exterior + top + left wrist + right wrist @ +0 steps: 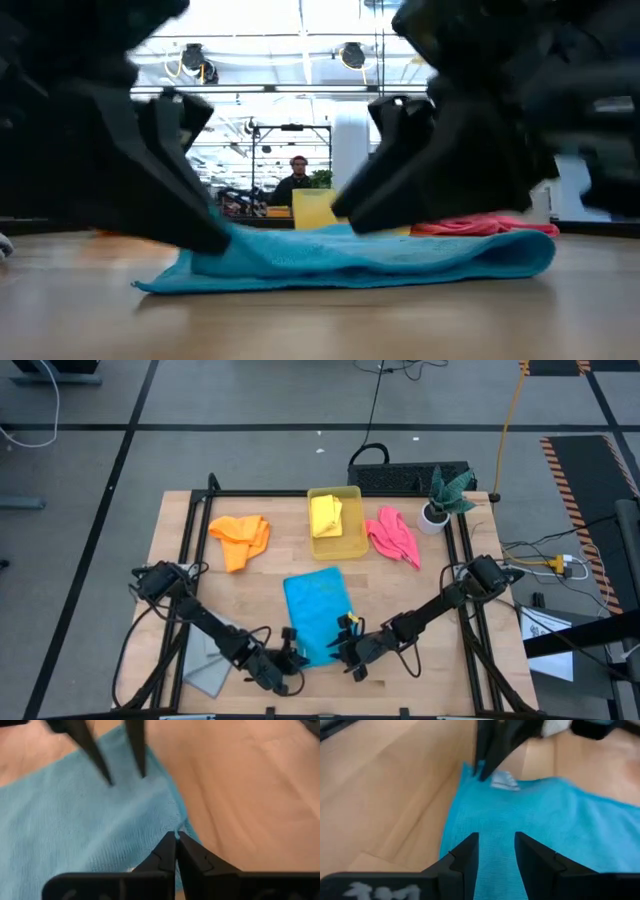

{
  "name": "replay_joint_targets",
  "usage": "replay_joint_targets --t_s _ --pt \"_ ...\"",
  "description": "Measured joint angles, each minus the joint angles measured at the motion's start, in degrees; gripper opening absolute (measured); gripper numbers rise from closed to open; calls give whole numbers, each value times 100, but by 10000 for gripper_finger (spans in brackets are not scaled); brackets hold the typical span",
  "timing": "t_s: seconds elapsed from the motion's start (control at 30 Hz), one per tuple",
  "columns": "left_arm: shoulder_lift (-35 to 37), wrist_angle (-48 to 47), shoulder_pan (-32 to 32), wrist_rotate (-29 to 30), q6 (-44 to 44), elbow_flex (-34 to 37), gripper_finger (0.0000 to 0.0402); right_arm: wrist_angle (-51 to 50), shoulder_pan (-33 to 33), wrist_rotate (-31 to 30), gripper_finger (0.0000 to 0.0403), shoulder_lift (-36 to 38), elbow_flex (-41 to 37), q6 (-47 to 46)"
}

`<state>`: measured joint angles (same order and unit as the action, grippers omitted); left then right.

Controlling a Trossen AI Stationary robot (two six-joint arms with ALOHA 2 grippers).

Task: Fold microfiber towels
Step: Fold the blue microfiber towel

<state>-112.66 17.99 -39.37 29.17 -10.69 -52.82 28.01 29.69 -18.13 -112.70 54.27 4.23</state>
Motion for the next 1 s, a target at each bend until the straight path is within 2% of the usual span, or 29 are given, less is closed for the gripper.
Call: replay_joint_targets --t_s 0.17,0.33,0.43,0.6,0.77,0.87,1.0 --pt "89 -71 -139 4 613 -214 7 -2 73 16 118 325 1 -41" --pt "205 -840 -239 152 654 -467 10 -83 84 24 118 400 1 -53" --pt "205 -1087 -248 18 415 -515 4 -328 76 20 118 397 1 -196" --pt "203 -1203 -246 -435 -204 -513 18 -602 63 22 118 389 1 -357" --pt "203 -1231 -246 -936 -344 -513 7 -631 63 22 118 389 1 -358" --pt "203 -1277 -241 -970 -448 -513 6 -649 63 24 118 389 1 -357" --pt "203 -1371 -225 -970 -742 -511 33 -649 63 22 118 389 3 -360"
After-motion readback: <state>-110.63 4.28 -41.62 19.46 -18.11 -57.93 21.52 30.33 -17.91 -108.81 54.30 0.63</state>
